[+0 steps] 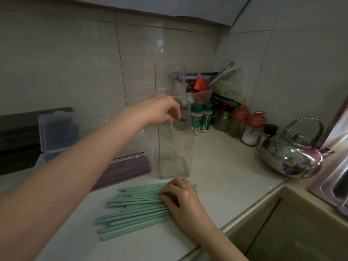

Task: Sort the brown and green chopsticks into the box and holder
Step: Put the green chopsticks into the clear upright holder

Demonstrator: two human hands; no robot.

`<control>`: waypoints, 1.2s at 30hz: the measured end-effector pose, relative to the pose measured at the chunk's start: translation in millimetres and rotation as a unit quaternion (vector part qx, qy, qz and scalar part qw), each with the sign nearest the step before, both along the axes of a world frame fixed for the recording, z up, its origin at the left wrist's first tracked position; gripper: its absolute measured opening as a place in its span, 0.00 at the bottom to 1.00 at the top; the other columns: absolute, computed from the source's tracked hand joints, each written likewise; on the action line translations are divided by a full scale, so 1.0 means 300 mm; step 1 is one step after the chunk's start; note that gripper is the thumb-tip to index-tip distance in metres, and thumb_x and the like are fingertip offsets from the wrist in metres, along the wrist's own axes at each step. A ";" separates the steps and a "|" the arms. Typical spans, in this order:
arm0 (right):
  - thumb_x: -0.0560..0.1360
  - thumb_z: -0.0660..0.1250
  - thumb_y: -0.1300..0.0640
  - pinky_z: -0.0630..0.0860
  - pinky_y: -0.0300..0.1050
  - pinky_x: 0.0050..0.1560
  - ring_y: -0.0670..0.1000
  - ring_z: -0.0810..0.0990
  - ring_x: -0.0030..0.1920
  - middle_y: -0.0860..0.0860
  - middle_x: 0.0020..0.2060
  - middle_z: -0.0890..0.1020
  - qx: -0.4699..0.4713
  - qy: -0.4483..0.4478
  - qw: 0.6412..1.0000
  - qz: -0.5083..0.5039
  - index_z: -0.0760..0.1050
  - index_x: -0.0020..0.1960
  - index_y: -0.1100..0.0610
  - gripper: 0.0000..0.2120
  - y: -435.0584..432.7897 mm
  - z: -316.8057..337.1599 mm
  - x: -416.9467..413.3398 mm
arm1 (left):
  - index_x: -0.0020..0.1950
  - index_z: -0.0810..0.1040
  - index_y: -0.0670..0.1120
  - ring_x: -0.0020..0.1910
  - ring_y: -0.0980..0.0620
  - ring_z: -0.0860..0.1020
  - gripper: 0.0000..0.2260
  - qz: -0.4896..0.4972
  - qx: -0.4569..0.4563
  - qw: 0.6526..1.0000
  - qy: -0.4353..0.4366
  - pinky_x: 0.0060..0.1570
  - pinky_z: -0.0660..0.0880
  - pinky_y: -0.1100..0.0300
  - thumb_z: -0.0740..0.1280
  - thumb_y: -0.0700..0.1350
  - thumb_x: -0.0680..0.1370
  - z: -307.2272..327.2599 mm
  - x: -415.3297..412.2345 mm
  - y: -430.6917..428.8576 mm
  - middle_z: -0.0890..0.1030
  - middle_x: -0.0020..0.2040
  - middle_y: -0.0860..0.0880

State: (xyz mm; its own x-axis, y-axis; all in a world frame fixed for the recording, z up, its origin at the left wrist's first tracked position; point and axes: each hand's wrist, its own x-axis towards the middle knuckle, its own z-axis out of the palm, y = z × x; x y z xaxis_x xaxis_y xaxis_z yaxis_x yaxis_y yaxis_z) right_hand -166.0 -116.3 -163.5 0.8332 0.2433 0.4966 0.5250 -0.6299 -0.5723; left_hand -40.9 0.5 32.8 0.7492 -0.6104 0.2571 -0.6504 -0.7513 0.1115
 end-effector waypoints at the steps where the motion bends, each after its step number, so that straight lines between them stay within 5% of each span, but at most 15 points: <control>1: 0.75 0.64 0.52 0.67 0.37 0.53 0.44 0.70 0.49 0.46 0.43 0.75 0.000 -0.001 1.000 0.001 0.79 0.47 0.53 0.06 0.001 0.001 -0.001 | 0.49 0.82 0.48 0.46 0.54 0.80 0.10 0.006 -0.008 1.000 0.000 0.49 0.73 0.61 0.70 0.37 0.71 0.000 0.000 0.007 0.84 0.44 0.50; 5: 0.75 0.64 0.52 0.67 0.37 0.53 0.44 0.69 0.49 0.46 0.44 0.75 0.001 -0.002 1.000 0.000 0.79 0.47 0.53 0.07 0.002 0.002 -0.003 | 0.49 0.81 0.47 0.43 0.54 0.80 0.11 0.026 -0.007 1.000 0.005 0.39 0.71 0.66 0.69 0.34 0.70 -0.003 0.002 0.026 0.84 0.41 0.50; 11: 0.75 0.64 0.53 0.68 0.40 0.53 0.46 0.70 0.50 0.46 0.44 0.76 0.001 -0.002 1.000 0.000 0.79 0.48 0.53 0.07 0.004 0.001 -0.008 | 0.50 0.82 0.49 0.49 0.50 0.80 0.10 0.007 0.034 0.996 -0.081 0.51 0.70 0.61 0.72 0.39 0.70 -0.014 -0.009 0.012 0.84 0.46 0.51; 16: 0.75 0.65 0.54 0.68 0.41 0.54 0.46 0.70 0.50 0.47 0.44 0.76 0.003 0.000 1.000 0.000 0.79 0.47 0.53 0.05 0.000 0.001 -0.008 | 0.54 0.80 0.51 0.54 0.50 0.76 0.12 0.025 0.192 0.973 -0.121 0.54 0.60 0.58 0.71 0.44 0.71 -0.017 -0.021 -0.014 0.83 0.50 0.53; 22: 0.75 0.65 0.54 0.68 0.41 0.54 0.46 0.70 0.51 0.46 0.45 0.75 0.007 0.005 1.000 0.002 0.79 0.47 0.53 0.05 0.003 0.004 -0.009 | 0.57 0.79 0.45 0.55 0.45 0.76 0.13 0.076 0.313 0.944 -0.070 0.61 0.66 0.58 0.67 0.38 0.72 -0.027 -0.034 -0.090 0.81 0.54 0.46; 30: 0.76 0.65 0.55 0.68 0.42 0.54 0.46 0.70 0.50 0.47 0.45 0.75 0.005 0.002 1.000 0.001 0.79 0.48 0.53 0.05 0.000 0.004 -0.009 | 0.53 0.81 0.46 0.54 0.42 0.76 0.12 0.065 0.263 0.959 -0.081 0.48 0.67 0.60 0.68 0.37 0.71 -0.028 -0.029 -0.081 0.81 0.55 0.44; 36: 0.76 0.64 0.54 0.69 0.42 0.54 0.46 0.70 0.51 0.47 0.45 0.76 0.002 -0.001 1.000 0.002 0.78 0.48 0.53 0.05 0.001 0.003 -0.011 | 0.47 0.82 0.41 0.48 0.40 0.78 0.08 0.087 0.171 0.981 0.010 0.43 0.69 0.60 0.69 0.37 0.69 -0.045 -0.018 -0.105 0.80 0.51 0.39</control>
State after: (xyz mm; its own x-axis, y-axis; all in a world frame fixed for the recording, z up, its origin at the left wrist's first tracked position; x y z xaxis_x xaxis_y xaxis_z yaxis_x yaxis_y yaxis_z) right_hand -169.2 -116.1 -162.7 0.8313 0.2438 0.4996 0.5283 -0.6261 -0.5735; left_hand -46.3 -31.0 19.3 0.8525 -0.5209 0.0432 -0.5095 -0.8465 -0.1543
